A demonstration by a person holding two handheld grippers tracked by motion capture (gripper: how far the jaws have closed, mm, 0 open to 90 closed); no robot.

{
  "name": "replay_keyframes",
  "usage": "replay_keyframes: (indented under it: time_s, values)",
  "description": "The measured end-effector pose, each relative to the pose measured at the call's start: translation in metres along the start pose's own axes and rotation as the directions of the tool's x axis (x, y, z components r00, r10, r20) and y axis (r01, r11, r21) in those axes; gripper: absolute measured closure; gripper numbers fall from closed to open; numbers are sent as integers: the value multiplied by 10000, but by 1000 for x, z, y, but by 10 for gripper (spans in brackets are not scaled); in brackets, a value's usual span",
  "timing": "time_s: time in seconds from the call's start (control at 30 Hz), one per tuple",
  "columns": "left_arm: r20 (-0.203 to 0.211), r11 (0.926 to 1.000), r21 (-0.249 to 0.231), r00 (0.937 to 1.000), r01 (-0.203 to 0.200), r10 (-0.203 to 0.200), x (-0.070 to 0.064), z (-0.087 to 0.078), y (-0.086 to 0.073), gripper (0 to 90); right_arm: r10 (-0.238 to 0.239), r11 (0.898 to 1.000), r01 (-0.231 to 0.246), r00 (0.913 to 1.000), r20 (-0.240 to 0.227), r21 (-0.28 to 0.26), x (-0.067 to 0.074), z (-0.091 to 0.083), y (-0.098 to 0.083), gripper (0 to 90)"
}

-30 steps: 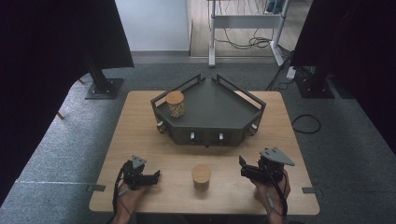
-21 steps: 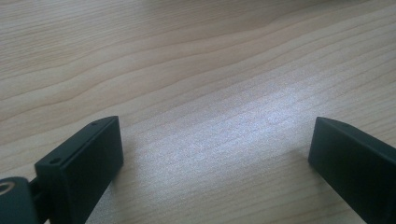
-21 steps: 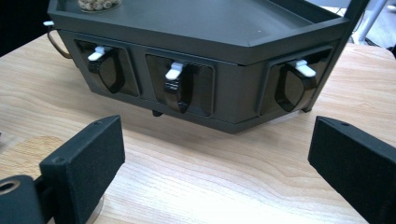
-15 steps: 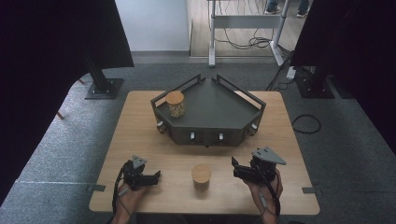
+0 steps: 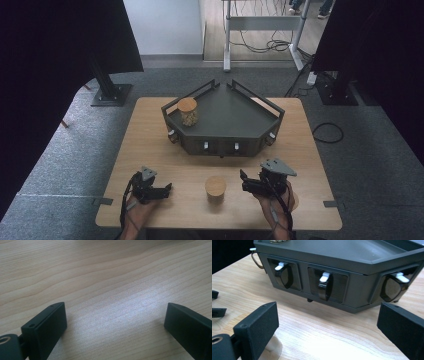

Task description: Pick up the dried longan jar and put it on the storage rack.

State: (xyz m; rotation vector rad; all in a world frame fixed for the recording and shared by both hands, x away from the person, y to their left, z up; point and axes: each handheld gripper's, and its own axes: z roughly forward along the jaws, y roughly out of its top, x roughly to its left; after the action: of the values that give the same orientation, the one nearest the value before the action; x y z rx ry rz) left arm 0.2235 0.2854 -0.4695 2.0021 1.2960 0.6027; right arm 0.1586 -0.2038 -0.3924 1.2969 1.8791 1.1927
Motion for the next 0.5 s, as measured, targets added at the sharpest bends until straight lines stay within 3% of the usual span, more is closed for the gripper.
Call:
replay_keyframes:
  time_s: [0.5]
  values:
    - [-3,10000,4,10000,1,-1,0,0,0,48,0,10000,-3,9988,-485,-70,9,11,0,68]
